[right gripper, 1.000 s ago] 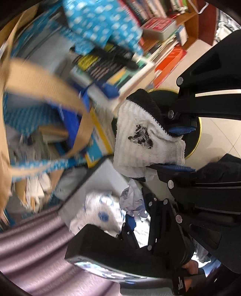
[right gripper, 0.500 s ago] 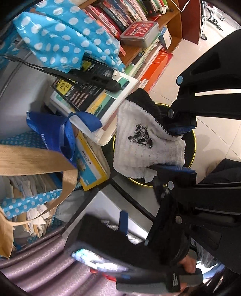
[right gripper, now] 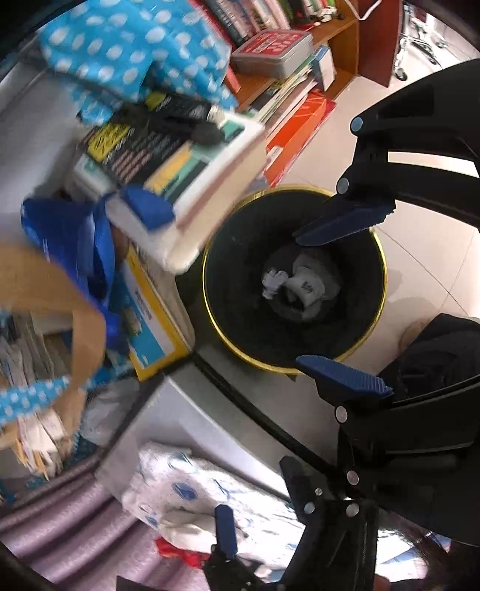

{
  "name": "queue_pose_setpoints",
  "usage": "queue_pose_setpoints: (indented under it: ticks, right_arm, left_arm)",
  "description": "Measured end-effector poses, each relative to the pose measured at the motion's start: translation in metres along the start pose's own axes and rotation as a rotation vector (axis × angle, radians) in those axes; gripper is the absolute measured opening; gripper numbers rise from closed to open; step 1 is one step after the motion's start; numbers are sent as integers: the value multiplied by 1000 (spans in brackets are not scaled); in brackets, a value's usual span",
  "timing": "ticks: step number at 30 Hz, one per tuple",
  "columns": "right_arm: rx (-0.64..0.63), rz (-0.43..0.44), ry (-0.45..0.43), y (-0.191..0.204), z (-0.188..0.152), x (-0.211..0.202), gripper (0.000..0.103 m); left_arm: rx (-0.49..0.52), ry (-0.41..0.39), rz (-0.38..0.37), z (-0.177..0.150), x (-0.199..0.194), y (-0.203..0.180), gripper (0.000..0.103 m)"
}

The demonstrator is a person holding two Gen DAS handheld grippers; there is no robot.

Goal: Organize soft objects
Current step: 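Open the right tool to drop the white sock into the bin, then move both tools back over the bed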

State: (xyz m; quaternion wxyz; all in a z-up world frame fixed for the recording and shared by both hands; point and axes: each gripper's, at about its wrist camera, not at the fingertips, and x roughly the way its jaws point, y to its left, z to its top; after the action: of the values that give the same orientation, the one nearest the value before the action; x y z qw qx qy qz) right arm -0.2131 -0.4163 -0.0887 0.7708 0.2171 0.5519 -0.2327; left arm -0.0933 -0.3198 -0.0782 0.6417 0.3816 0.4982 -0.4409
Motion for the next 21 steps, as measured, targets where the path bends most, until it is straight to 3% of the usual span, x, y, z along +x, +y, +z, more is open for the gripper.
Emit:
queue_pose_setpoints:
  ticks: [21]
  right_arm:
    - [-318, 202, -44, 158, 35, -13, 62]
  left_arm:
    - [-355, -5, 117, -90, -41, 113, 90]
